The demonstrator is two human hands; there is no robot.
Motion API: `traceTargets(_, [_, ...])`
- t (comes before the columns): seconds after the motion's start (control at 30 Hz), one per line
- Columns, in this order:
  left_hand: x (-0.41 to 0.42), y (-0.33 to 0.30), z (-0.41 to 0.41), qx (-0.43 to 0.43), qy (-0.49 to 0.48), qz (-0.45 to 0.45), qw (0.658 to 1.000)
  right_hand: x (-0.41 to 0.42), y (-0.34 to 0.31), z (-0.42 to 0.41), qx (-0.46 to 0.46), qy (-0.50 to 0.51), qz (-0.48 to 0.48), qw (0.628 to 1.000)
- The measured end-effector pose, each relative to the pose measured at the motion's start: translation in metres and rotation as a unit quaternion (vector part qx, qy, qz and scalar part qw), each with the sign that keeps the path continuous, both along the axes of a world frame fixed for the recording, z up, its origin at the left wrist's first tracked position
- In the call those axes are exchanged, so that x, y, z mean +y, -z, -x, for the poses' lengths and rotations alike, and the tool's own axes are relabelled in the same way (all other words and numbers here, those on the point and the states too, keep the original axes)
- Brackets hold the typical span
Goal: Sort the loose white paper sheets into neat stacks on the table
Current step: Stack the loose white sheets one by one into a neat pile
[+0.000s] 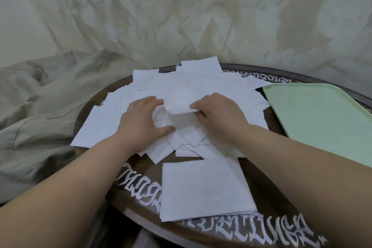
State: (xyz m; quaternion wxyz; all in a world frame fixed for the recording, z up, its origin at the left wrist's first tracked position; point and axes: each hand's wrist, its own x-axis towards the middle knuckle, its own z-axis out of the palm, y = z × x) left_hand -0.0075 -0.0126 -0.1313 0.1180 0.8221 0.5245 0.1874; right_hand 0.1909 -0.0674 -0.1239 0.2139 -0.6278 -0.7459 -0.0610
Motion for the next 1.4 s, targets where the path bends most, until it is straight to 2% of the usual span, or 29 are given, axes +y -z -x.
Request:
traceTargets(0.03, [0.0,0.0,0.004,0.006,0.011,0.017,1.0,0.0,0.005,0.002,-0.017,0.007,0.036,0.999])
traceTargets(0.13, [0.0,0.005,0.009,0.027,0.021,0.032,0.999,-0.007,0.008,0.009,0.021,0.021,0.064,0.998])
traceTargets(0.23, [0.0,0.007,0.005,0.003,-0.006,-0.022,1.0,-0.011,0.008,0.018,-0.002,0.013,0.089,0.996])
traceTargets(0.43, [-0.002,0.002,-0.005,-0.021,-0.024,-0.076,0.997,0.005,0.007,0.033,-0.046,0.043,0.082,0.995])
traceTargets(0.63, [0.001,-0.002,0.004,-0.084,0.029,-0.131,0.987,0.015,0.007,0.03,-0.025,0.075,0.028,0.996])
traceTargets(0.73, [0.001,-0.005,0.012,-0.079,0.011,-0.11,0.991,0.017,-0.002,0.017,0.024,0.09,0.02,0.995])
traceTargets(0.83, [-0.002,-0.011,0.021,-0.069,-0.042,-0.055,0.995,0.012,-0.011,0.003,0.047,0.086,-0.028,0.995])
traceTargets(0.93, [-0.008,-0.023,0.023,-0.124,-0.116,0.012,0.985,0.003,-0.02,-0.006,0.084,0.07,-0.097,0.989])
traceTargets(0.97, [-0.011,-0.029,0.021,-0.189,-0.136,0.057,0.971,0.0,-0.023,-0.006,0.097,0.062,-0.115,0.987])
traceTargets(1.0, [-0.017,-0.037,0.018,-0.28,-0.149,0.134,0.939,-0.003,-0.026,-0.006,0.105,0.052,-0.131,0.985])
traceTargets(1.07, [-0.029,-0.053,0.01,-0.43,-0.141,0.334,0.826,-0.01,-0.032,-0.001,0.11,0.026,-0.155,0.981])
traceTargets(1.13, [-0.041,-0.063,0.002,-0.479,-0.09,0.47,0.736,-0.019,-0.037,0.009,0.114,-0.013,-0.175,0.978])
traceTargets(1.17, [-0.046,-0.066,-0.001,-0.493,-0.058,0.498,0.711,-0.024,-0.039,0.014,0.112,-0.035,-0.18,0.977])
traceTargets(1.3, [-0.064,-0.078,-0.01,-0.55,-0.019,0.474,0.687,-0.044,-0.038,0.027,0.048,-0.095,-0.166,0.98])
traceTargets(1.4, [-0.079,-0.078,-0.013,-0.549,-0.039,0.454,0.701,-0.059,-0.038,0.03,0.004,-0.104,-0.147,0.984])
